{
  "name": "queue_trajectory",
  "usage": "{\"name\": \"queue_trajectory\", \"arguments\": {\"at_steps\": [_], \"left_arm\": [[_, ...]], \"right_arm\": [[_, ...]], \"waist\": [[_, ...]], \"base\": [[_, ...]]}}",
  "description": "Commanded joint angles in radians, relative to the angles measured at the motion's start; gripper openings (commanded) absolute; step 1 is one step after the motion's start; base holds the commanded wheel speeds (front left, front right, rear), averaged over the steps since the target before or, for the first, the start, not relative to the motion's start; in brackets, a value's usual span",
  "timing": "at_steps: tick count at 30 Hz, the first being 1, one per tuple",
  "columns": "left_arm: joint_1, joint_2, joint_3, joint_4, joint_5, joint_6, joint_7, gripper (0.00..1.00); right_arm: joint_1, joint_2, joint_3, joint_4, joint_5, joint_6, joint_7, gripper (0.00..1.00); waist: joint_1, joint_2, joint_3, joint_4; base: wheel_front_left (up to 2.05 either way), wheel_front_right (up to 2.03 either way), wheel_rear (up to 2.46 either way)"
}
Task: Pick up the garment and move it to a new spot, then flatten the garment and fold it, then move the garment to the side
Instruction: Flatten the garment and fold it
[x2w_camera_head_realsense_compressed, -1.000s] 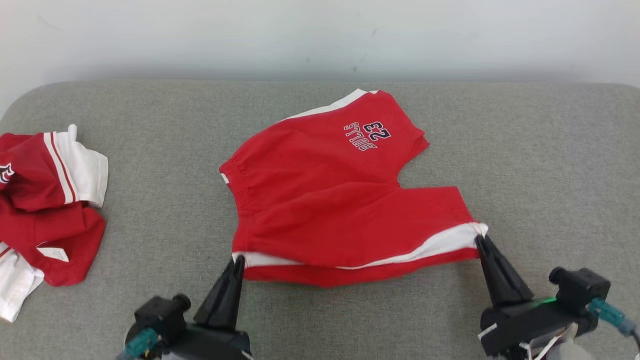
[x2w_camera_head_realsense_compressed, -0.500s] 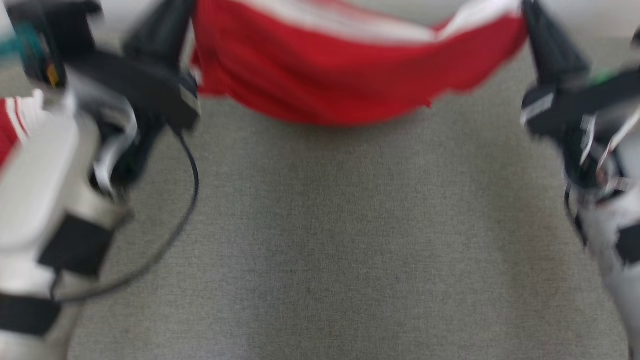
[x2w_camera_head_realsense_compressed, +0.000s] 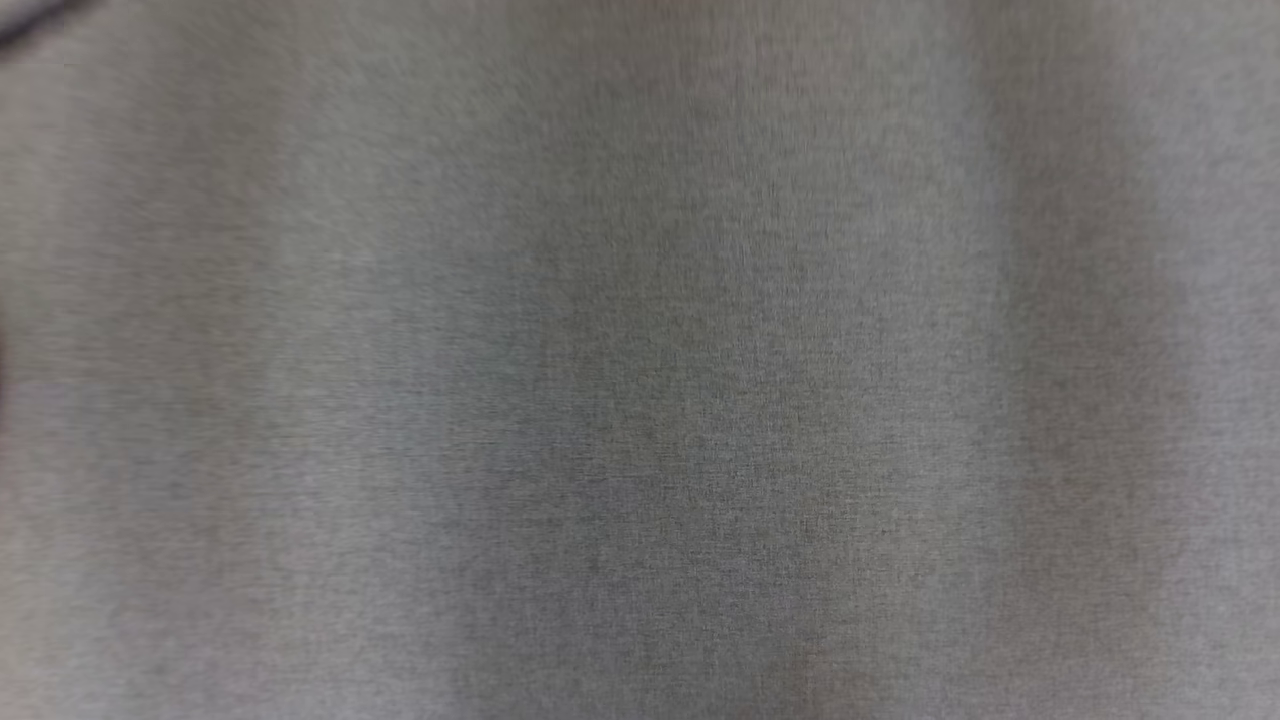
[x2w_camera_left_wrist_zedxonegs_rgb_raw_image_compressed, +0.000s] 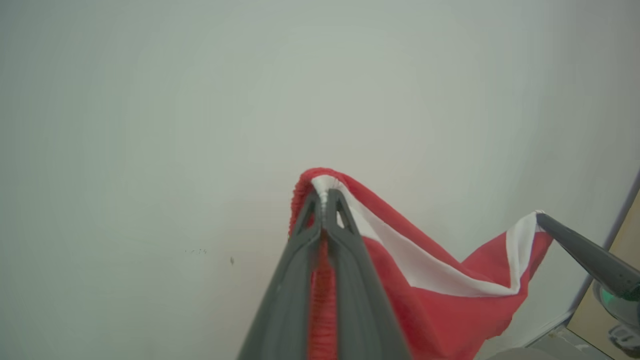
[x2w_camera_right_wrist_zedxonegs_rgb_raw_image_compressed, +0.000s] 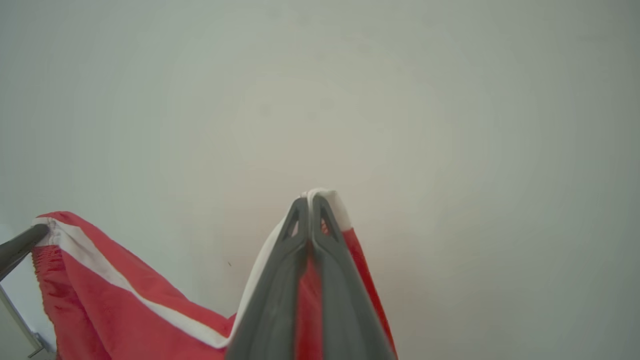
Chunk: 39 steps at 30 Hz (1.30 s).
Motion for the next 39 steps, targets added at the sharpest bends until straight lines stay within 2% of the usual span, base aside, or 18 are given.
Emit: {"name": "queue_trajectory", "arguments": {"at_steps": [1, 8, 12, 16, 23, 29, 31, 33, 34, 39], "left_arm": [[-0.042, 0.0, -0.005, 0.031, -0.012, 0.002, -0.013, 0.0], [-0.194, -0.003, -0.058, 0.1, -0.052, 0.001, -0.092, 0.0], [-0.189, 0.007, -0.113, 0.102, -0.096, 0.001, -0.113, 0.0], [-0.109, 0.035, -0.179, 0.049, -0.137, 0.001, -0.17, 0.0], [0.188, 0.106, -0.252, -0.112, -0.248, 0.001, -0.258, 0.0], [0.504, 0.162, -0.253, -0.254, -0.323, 0.005, -0.318, 0.0], [0.677, 0.182, -0.255, -0.332, -0.336, 0.028, -0.334, 0.0], [0.782, 0.201, -0.268, -0.388, -0.319, 0.05, -0.339, 0.0], [0.782, 0.201, -0.268, -0.388, -0.319, 0.05, -0.339, 0.0], [1.045, 0.219, -0.262, -0.494, -0.317, 0.104, -0.346, 0.0]], "right_arm": [[-0.037, 0.011, 0.006, 0.035, 0.005, -0.002, -0.018, 0.0], [-0.188, 0.002, 0.026, 0.175, 0.003, -0.002, -0.111, 0.0], [-0.204, -0.015, 0.05, 0.196, 0.035, -0.002, -0.15, 0.0], [-0.123, -0.043, 0.102, 0.158, 0.083, -0.002, -0.195, 0.0], [0.182, -0.151, 0.197, 0.009, 0.206, -0.002, -0.262, 0.0], [0.519, -0.268, 0.222, -0.153, 0.284, -0.002, -0.302, 0.0], [0.7, -0.314, 0.209, -0.228, 0.32, -0.002, -0.312, 0.0], [0.818, -0.337, 0.191, -0.282, 0.338, -0.002, -0.317, 0.0], [0.818, -0.337, 0.191, -0.282, 0.338, -0.002, -0.317, 0.0], [1.099, -0.355, 0.144, -0.365, 0.365, -0.002, -0.32, 0.0]], "waist": [[-0.0005, -0.0003, 0.087, -0.042], [-0.0005, -0.0003, 0.134, -0.08], [-0.0005, -0.0003, 0.156, -0.08], [-0.0005, -0.0003, 0.138, -0.077], [-0.0005, -0.0003, 0.031, -0.055], [-0.0005, -0.0003, -0.079, -0.042], [-0.0005, -0.0003, -0.131, -0.035], [-0.0005, -0.0003, -0.16, -0.03], [-0.0005, -0.0003, -0.16, -0.03], [-0.0005, -0.0003, -0.211, -0.019]], "base": [[0.0, 0.0, 0.0], [0.0, 0.0, 0.0], [0.0, 0.0, 0.0], [0.0, 0.0, 0.0], [0.0, 0.0, 0.0], [0.0, 0.0, 0.0], [0.0, 0.0, 0.0], [0.0, 0.0, 0.0], [0.0, 0.0, 0.0], [0.0, 0.0, 0.0]]}}
